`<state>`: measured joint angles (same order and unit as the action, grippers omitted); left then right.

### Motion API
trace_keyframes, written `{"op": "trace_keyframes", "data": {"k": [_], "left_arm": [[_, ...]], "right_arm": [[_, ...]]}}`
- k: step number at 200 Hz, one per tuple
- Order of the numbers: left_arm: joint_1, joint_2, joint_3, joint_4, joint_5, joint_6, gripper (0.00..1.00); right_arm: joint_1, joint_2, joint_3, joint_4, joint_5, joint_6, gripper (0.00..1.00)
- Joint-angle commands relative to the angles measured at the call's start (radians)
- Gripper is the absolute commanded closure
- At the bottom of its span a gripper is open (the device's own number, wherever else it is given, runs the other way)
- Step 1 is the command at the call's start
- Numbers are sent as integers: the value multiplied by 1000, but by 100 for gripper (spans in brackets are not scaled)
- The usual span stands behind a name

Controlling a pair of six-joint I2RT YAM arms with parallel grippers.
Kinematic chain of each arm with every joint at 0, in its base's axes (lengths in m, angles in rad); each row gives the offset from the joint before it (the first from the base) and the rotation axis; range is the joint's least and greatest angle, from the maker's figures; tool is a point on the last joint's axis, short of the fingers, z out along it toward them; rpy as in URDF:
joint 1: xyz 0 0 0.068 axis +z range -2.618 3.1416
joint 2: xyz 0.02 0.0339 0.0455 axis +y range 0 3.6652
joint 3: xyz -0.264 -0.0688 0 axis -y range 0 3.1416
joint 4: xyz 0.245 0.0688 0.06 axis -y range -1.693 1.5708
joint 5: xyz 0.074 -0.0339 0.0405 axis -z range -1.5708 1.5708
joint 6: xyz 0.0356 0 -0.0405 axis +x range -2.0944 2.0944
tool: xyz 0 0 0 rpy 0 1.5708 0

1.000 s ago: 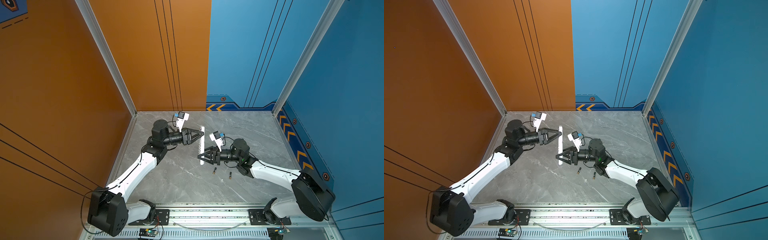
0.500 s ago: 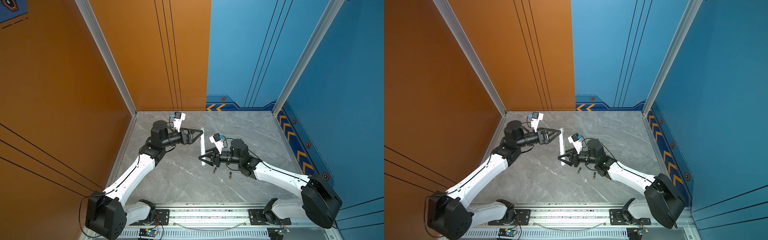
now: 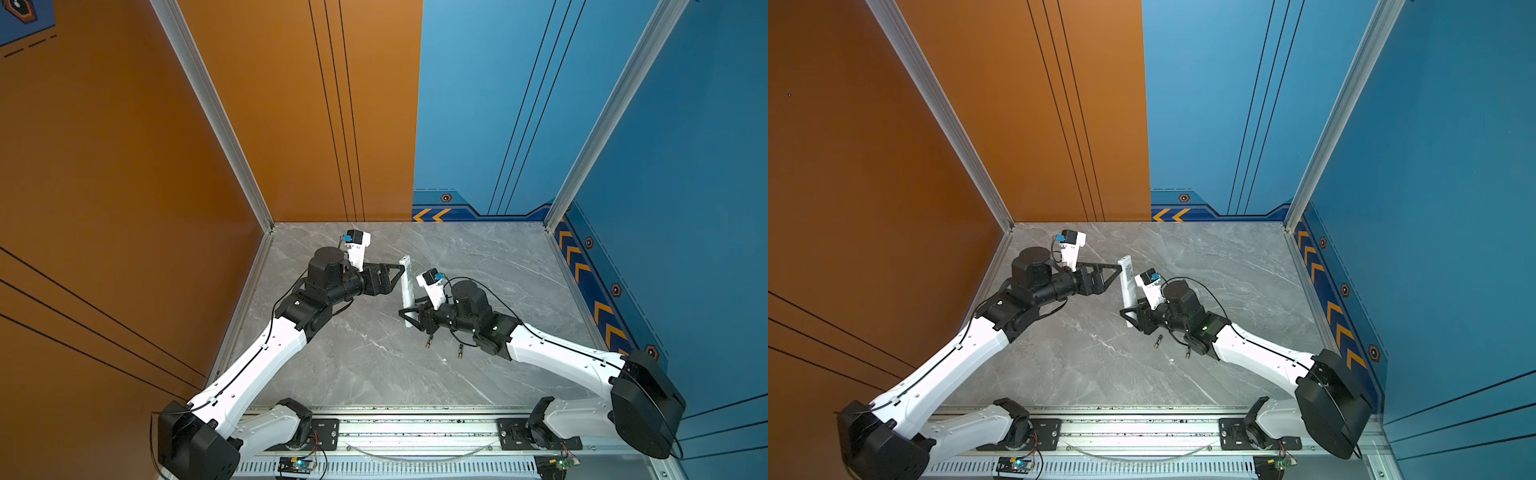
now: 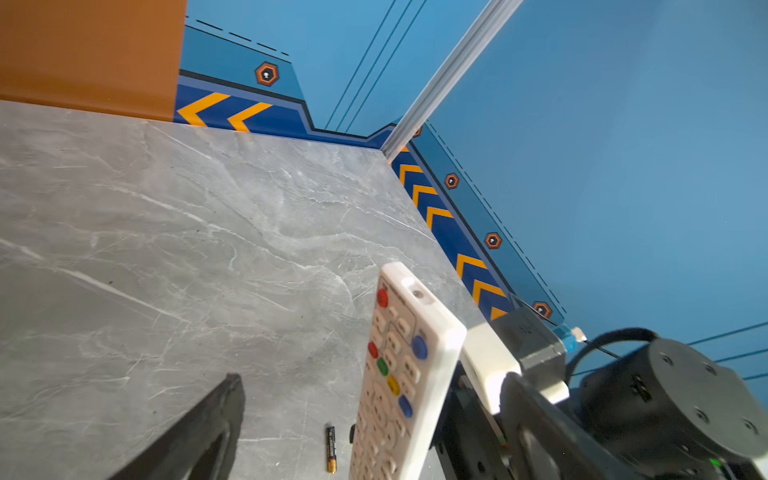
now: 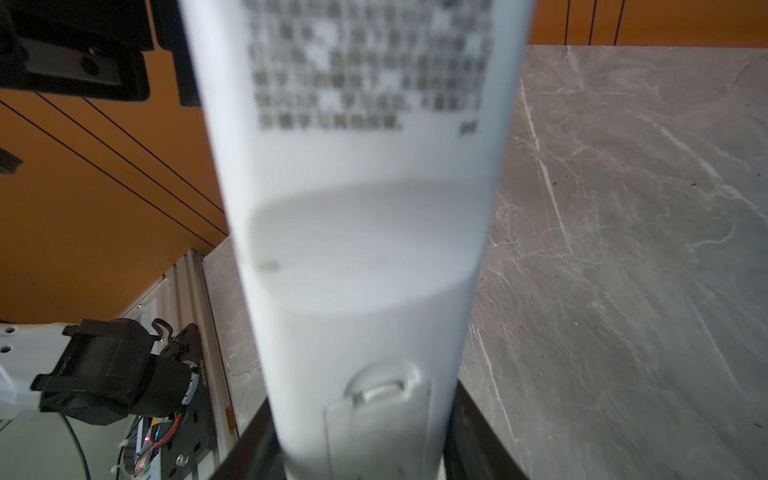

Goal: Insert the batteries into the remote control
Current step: 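Grasp the remote's lower end with the right gripper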

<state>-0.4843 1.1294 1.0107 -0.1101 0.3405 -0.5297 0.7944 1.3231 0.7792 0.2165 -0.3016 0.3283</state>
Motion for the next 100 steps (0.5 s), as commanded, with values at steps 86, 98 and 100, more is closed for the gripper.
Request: {"op": "trace_keyframes", "data": {"k": [86, 98, 100], "left_arm": [[-105, 55, 67, 1, -217, -13, 26], [-109, 65, 69, 2, -217, -15, 27], [-108, 66, 70, 3, -218, -15, 27]], "right_arm": [[93, -24, 43, -13, 312, -23, 100], [98, -23, 43, -8, 326, -20, 100], [98, -22, 43, -7, 327, -20, 100]]}}
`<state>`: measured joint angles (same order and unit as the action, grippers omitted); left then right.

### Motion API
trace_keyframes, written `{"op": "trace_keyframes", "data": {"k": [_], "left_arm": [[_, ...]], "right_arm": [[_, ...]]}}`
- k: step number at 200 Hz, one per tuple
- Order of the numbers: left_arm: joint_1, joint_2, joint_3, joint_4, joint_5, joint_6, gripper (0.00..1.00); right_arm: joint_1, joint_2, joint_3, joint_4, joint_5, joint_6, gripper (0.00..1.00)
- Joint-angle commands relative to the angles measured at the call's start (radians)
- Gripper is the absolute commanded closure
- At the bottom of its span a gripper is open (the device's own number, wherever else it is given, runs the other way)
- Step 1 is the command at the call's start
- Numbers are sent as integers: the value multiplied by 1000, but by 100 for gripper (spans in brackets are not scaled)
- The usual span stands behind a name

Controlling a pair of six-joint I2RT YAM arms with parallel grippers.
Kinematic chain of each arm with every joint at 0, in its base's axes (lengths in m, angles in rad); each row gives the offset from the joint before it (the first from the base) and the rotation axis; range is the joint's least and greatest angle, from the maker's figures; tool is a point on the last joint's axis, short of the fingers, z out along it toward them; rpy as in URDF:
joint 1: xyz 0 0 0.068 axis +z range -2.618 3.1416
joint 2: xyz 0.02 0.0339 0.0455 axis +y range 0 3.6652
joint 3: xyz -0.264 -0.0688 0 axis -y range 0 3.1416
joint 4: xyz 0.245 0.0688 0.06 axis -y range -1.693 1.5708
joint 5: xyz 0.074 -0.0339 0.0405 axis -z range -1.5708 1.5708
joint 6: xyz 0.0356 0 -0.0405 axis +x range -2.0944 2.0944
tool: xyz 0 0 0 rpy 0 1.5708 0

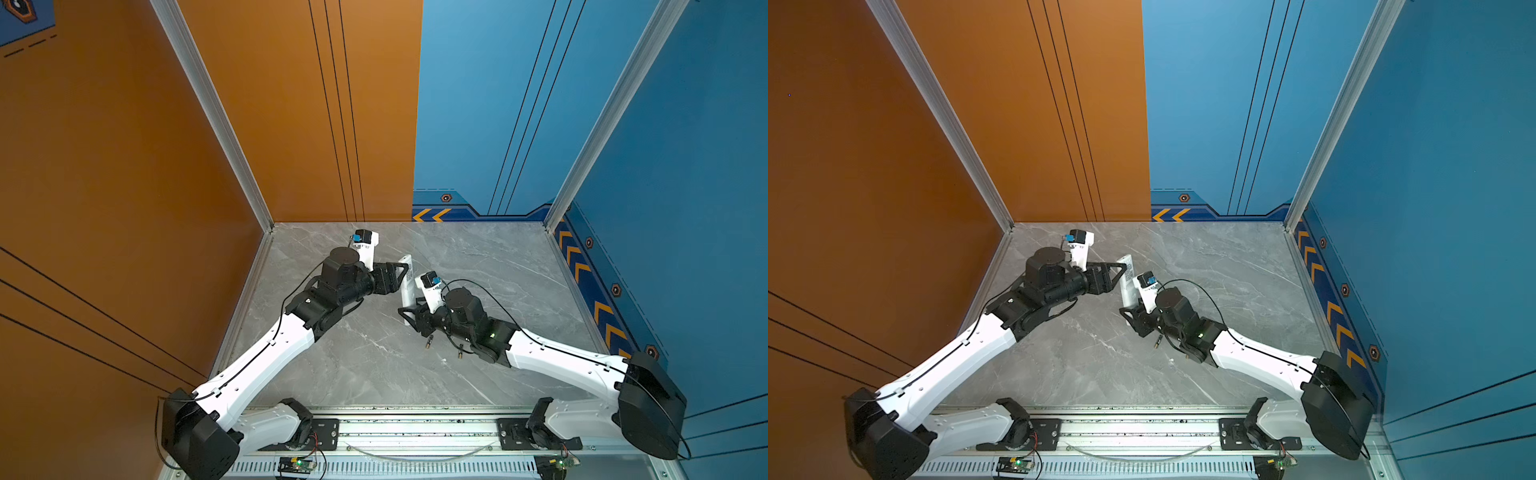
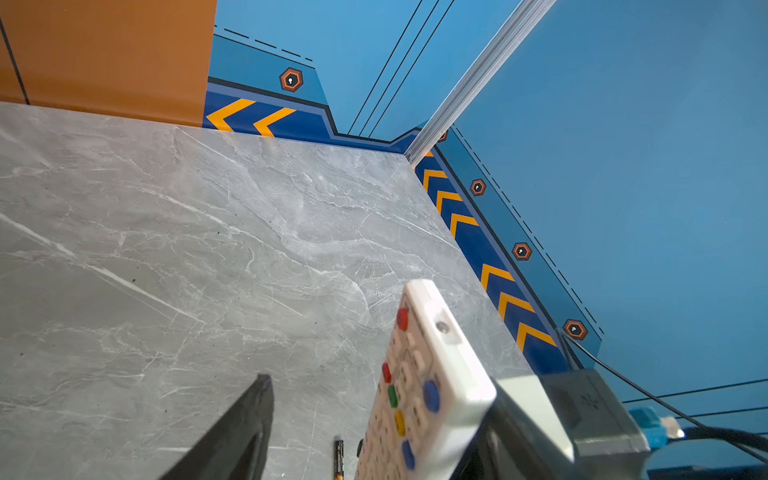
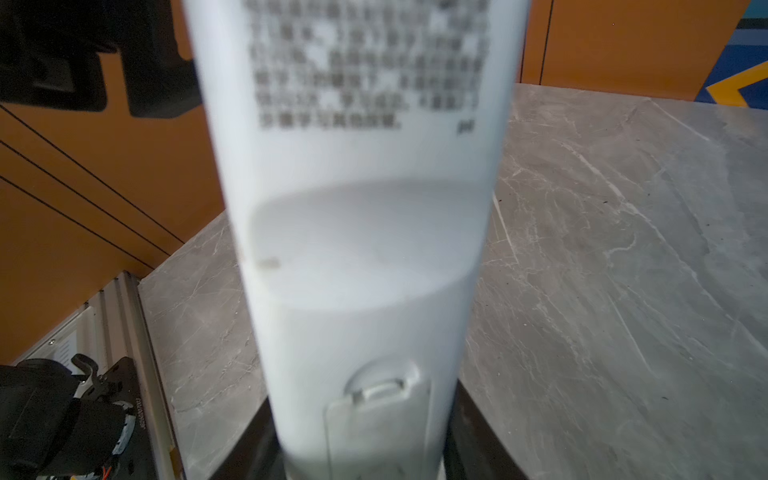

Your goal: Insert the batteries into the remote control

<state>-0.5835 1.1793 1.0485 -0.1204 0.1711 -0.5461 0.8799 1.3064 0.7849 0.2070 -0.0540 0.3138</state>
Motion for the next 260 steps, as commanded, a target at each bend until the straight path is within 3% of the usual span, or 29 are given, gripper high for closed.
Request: {"op": "trace_keyframes", "data": {"k": [1, 166, 260], "left_arm": [[-10, 17, 32, 14, -49, 2, 27], [-54, 127, -3, 128, -89, -57, 46], [-58, 131, -12, 127, -84, -52, 69]], "right_arm": [[13, -5, 37, 3, 81, -5, 100], [64, 38, 59, 9, 179, 5, 100], [65, 58, 76, 14, 174, 5, 100]]}}
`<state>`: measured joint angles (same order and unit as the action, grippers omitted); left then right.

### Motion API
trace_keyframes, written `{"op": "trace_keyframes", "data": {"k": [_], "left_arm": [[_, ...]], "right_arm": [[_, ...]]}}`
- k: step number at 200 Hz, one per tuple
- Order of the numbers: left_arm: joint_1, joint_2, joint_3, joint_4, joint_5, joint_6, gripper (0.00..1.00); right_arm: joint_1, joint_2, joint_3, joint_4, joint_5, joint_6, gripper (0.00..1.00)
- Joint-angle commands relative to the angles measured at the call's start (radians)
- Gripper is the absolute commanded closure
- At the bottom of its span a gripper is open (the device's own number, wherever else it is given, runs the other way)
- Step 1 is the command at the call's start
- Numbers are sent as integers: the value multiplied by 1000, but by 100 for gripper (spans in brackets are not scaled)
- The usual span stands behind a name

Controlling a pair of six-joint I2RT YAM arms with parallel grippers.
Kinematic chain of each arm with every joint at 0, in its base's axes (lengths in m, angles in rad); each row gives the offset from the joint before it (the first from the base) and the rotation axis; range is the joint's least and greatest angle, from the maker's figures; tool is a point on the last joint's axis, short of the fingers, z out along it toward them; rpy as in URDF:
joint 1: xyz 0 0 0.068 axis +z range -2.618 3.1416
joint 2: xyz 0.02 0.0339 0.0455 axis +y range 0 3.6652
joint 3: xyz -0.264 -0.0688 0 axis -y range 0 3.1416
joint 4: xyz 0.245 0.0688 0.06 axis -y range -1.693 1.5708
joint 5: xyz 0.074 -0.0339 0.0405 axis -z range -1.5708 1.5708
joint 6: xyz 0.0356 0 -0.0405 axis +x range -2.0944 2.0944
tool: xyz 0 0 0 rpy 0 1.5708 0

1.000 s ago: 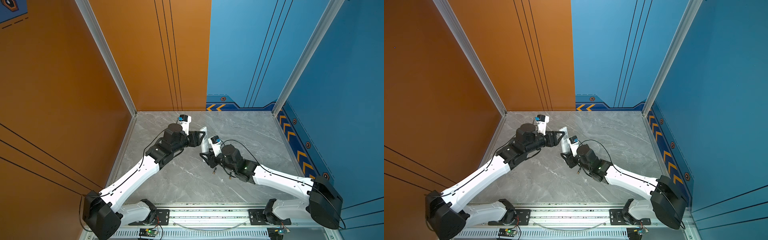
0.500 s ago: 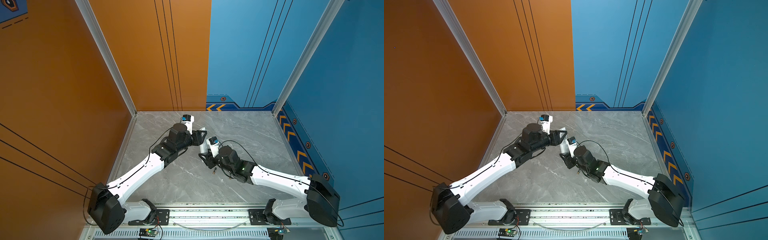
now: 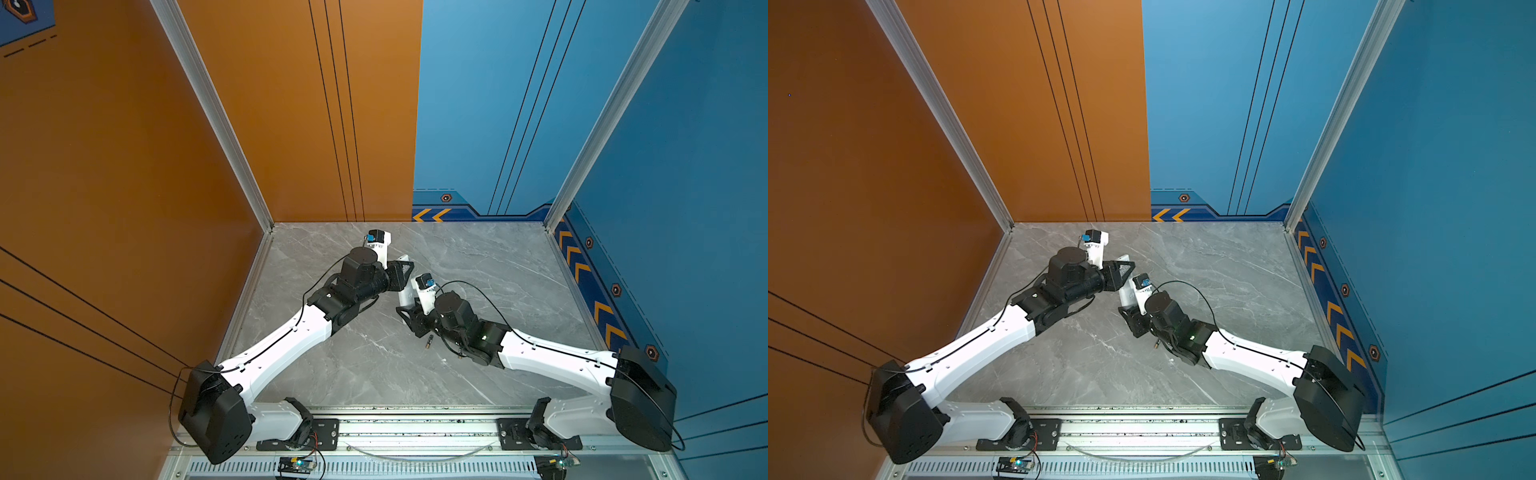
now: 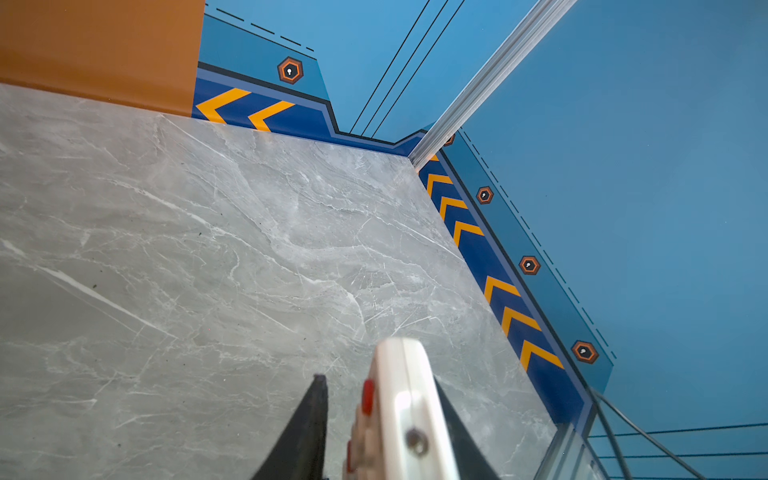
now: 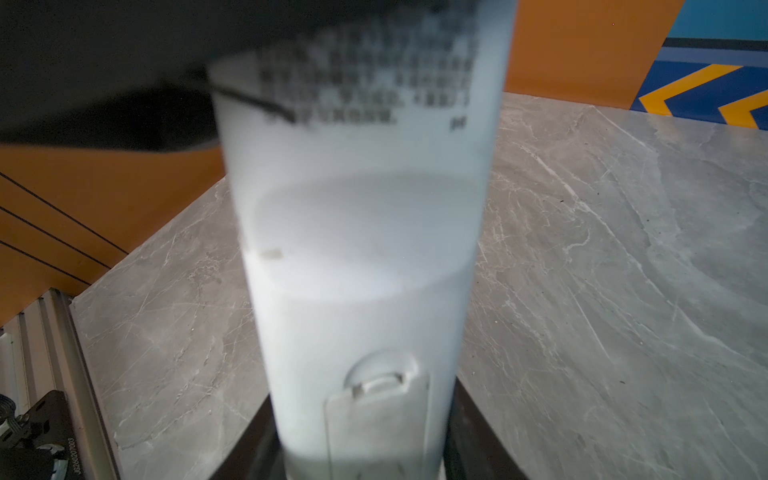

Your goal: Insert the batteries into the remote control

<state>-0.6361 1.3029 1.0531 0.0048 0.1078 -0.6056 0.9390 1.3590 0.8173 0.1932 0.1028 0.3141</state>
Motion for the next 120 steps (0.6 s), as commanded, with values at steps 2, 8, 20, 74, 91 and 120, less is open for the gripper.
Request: {"op": "trace_keyframes", "data": {"k": [2, 8, 20, 74, 91, 120], "left_arm": [[-4, 7, -16, -1, -20, 7, 70], [-3, 8, -16, 0, -18, 8, 72], [-2, 10, -16, -3, -15, 13, 75], [12, 5, -11, -23, 10, 41, 90], [19, 1, -8, -26, 32, 53, 95], [31, -5, 0, -44, 58, 75, 100]], "right_arm": [[5, 6, 44, 28, 16, 4, 100], [6, 6, 46, 28, 15, 5, 100], [5, 9, 50, 28, 12, 6, 100], [6, 2, 46, 30, -30, -10, 97], [7, -8, 36, 36, -40, -24, 87], [13, -28, 17, 55, -63, -45, 68]]}}
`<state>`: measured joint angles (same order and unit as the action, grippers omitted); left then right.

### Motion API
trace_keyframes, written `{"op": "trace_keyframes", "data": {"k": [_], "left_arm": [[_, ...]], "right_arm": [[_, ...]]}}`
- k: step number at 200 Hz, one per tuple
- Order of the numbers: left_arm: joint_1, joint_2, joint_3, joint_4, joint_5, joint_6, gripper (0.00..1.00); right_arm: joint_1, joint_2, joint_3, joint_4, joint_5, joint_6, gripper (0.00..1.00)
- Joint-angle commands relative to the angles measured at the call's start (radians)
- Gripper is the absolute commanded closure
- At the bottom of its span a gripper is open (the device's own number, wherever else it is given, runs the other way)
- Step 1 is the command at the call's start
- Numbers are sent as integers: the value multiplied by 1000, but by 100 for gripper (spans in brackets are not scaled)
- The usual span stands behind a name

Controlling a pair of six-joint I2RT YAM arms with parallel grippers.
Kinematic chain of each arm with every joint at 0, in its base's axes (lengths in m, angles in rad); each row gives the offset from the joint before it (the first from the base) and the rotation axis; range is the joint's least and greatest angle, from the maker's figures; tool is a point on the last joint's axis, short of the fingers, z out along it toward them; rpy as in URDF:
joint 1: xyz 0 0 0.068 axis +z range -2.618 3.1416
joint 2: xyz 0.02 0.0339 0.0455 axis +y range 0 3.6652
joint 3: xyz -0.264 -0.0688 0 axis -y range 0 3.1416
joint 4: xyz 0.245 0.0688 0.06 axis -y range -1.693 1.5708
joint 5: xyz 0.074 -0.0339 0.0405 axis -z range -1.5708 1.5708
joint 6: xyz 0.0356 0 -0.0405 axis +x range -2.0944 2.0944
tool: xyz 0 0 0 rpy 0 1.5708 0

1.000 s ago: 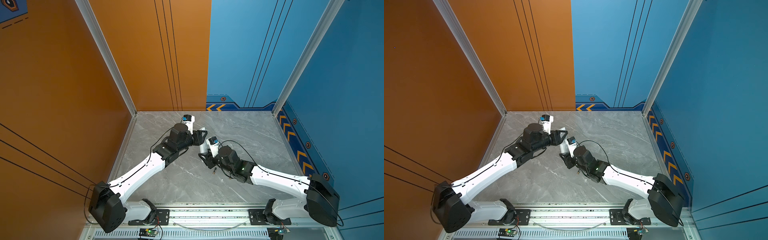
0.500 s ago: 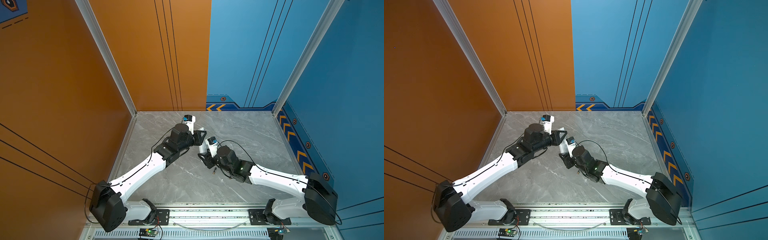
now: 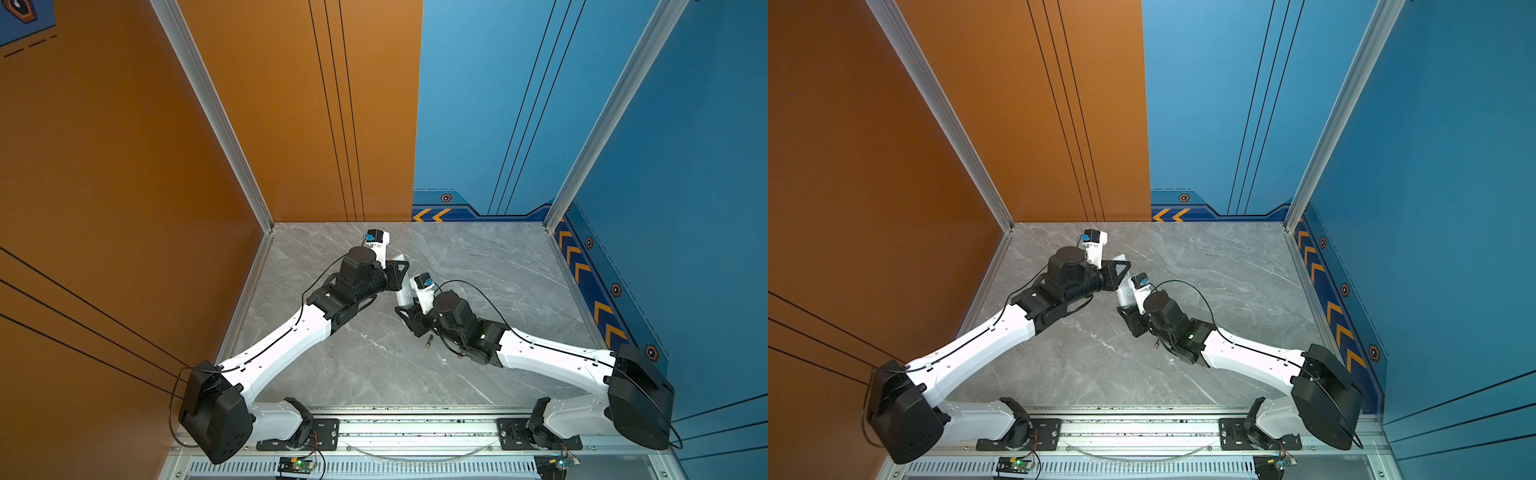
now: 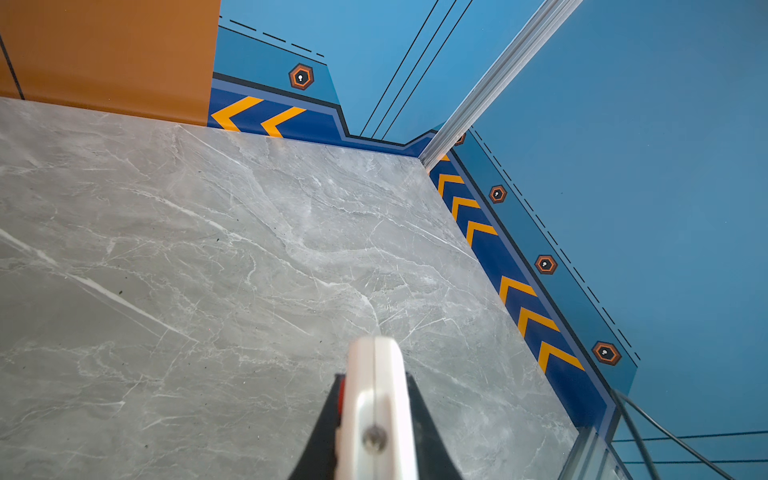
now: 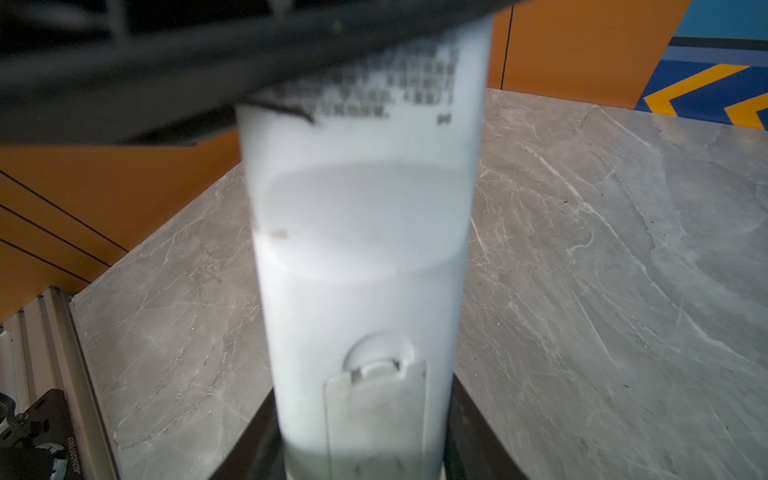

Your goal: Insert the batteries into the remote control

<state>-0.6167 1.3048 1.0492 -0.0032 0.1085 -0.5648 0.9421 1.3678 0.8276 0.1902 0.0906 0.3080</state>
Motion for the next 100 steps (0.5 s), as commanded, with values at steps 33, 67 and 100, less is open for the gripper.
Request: {"op": "trace_keyframes", "data": {"k": [33, 67, 100], "left_arm": [[39, -19, 2, -53, 84, 57, 100], [61, -28, 2, -82, 132, 94, 100], [81, -40, -10, -93, 175, 110, 100]], "right_arm": [[16, -52, -2, 60, -92, -61, 44], [15, -67, -19, 58, -174, -92, 18], [6, -95, -31, 21, -180, -120, 8]]}}
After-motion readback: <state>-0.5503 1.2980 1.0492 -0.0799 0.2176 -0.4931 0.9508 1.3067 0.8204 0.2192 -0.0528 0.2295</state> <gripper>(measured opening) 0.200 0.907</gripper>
